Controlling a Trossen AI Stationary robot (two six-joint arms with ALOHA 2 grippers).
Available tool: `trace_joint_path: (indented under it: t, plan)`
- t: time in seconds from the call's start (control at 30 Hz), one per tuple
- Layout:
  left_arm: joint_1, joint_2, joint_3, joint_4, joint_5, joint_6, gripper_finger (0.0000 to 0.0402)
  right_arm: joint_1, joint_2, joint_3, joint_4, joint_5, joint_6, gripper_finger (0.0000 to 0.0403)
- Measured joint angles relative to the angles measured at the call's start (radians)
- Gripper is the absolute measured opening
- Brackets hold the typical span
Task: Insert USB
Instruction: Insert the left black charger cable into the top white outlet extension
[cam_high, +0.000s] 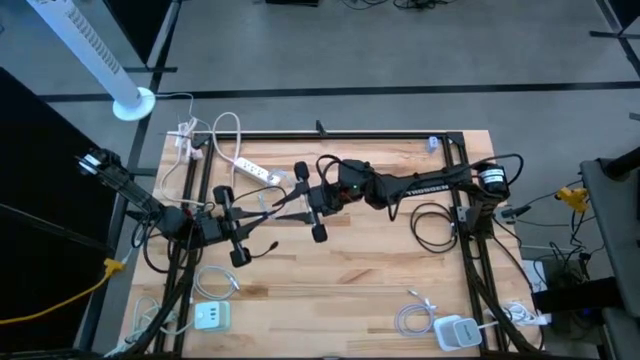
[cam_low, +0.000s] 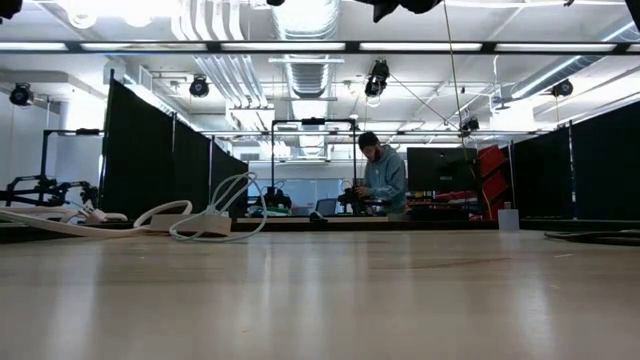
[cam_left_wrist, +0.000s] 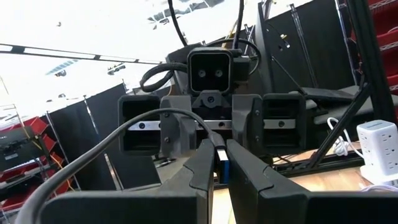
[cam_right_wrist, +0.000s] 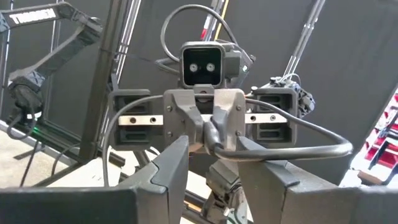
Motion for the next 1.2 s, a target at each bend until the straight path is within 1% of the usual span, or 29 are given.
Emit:
trace_joint_path:
  t: [0.1, 0.2, 0.37, 0.53, 0.63, 0.7, 0.77, 0.87, 1.03, 1.13, 1.2]
  plan:
    - [0.000, 0.000, 0.000, 0.000, 0.003, 0.000, 0.0017, 0.003, 0.000, 0.003, -0.003, 0.000, -0.026, 0.0117]
    - [0.000, 0.000, 0.000, -0.003, 0.001, -0.003, 0.0017, 0.002, 0.000, 0.003, -0.002, 0.004, -0.045, 0.0104]
    - [0.000, 0.000, 0.000, -0.008, 0.002, -0.008, 0.0017, 0.002, 0.005, 0.006, -0.002, 0.004, -0.059, 0.0064]
    - [0.002, 0.008, -0.002, -0.012, 0.001, -0.008, 0.0017, 0.001, 0.007, 0.006, -0.007, 0.003, -0.063, 0.0012]
    - [0.002, 0.025, -0.002, -0.020, -0.006, -0.008, 0.0017, 0.001, 0.006, 0.005, -0.011, -0.005, -0.062, 0.0009]
    - [0.001, 0.031, -0.002, -0.026, -0.030, -0.012, 0.0018, 0.001, 0.006, 0.005, -0.014, -0.003, -0.053, 0.0009]
    - [0.001, 0.034, -0.002, -0.041, -0.071, -0.026, 0.0031, 0.001, 0.006, 0.005, -0.019, 0.006, -0.055, 0.0009]
    - [0.004, 0.034, -0.003, -0.079, -0.125, -0.034, 0.0068, 0.001, -0.001, 0.005, -0.019, 0.006, -0.064, 0.0009]
    - [0.002, 0.024, -0.003, -0.090, -0.121, -0.027, 0.0124, 0.001, -0.009, 0.014, -0.042, 0.003, -0.070, 0.0009]
    - [0.002, 0.020, -0.003, -0.097, -0.121, -0.027, 0.0146, 0.001, -0.009, 0.015, -0.067, 0.009, -0.095, 0.0009]
    - [0.002, 0.020, -0.003, -0.131, -0.152, -0.030, 0.0155, -0.001, -0.015, 0.015, -0.073, 0.015, -0.104, 0.0009]
